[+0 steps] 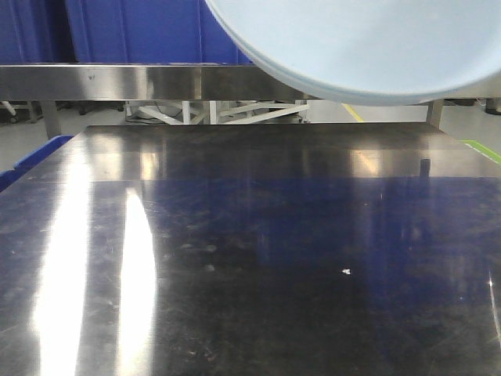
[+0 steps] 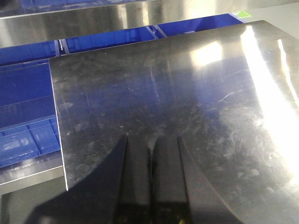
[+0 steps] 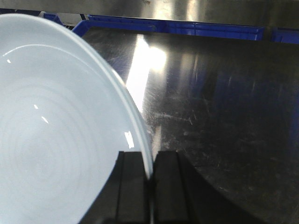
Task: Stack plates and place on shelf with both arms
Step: 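Lift the plate stack off the table with the right gripper, then drive the base to the shelf of blue bins holding the plates up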
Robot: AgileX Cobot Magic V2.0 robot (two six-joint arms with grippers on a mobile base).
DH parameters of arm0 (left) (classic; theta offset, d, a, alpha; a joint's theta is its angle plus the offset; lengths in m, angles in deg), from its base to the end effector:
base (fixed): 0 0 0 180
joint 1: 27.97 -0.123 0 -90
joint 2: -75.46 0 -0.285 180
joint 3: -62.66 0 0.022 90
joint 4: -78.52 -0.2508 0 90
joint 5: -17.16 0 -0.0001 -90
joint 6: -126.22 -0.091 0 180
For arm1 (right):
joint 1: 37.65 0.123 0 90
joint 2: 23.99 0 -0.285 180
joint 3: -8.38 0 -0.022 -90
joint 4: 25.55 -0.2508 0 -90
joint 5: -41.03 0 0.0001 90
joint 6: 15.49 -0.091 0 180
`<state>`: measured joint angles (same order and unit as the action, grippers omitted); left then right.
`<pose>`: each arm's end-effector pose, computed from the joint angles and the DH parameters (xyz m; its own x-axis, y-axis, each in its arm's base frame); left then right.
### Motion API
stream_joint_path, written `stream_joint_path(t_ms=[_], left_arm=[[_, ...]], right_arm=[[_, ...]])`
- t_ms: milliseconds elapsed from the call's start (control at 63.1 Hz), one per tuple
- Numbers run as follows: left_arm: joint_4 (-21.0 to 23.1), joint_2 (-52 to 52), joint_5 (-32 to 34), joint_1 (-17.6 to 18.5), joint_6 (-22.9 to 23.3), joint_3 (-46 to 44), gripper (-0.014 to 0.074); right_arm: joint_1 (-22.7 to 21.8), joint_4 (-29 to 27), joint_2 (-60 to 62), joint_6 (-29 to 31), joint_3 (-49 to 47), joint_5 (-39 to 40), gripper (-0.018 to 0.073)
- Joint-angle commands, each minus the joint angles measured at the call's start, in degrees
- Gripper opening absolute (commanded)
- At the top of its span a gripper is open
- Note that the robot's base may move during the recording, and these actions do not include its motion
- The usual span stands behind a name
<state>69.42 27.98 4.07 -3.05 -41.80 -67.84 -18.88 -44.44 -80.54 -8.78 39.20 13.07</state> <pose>0.1324 -0.0579 0.2934 -0.3296 0.0933 -0.9395 0.3732 0.9269 -0.0389 0.1608 0.0693 0.3576 -0.4585 0.0274 -0.8883 -0.3746 0.9004 0.2211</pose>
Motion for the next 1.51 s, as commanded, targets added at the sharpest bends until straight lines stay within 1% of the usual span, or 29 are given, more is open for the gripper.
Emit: stream_joint_path(t_ms=[0,1490], left_arm=[[-0.08,0.19,4.74,-0.14,0.59,-1.74,0.0084],[-0.08,0.19,4.74,-0.14,0.59,-1.74,0.0084]], right_arm=[[0.03,-1.06,0.93,0.28,-1.8,5.13,0.0056],[0.03,-1.06,0.93,0.28,-1.8,5.07,0.0056]])
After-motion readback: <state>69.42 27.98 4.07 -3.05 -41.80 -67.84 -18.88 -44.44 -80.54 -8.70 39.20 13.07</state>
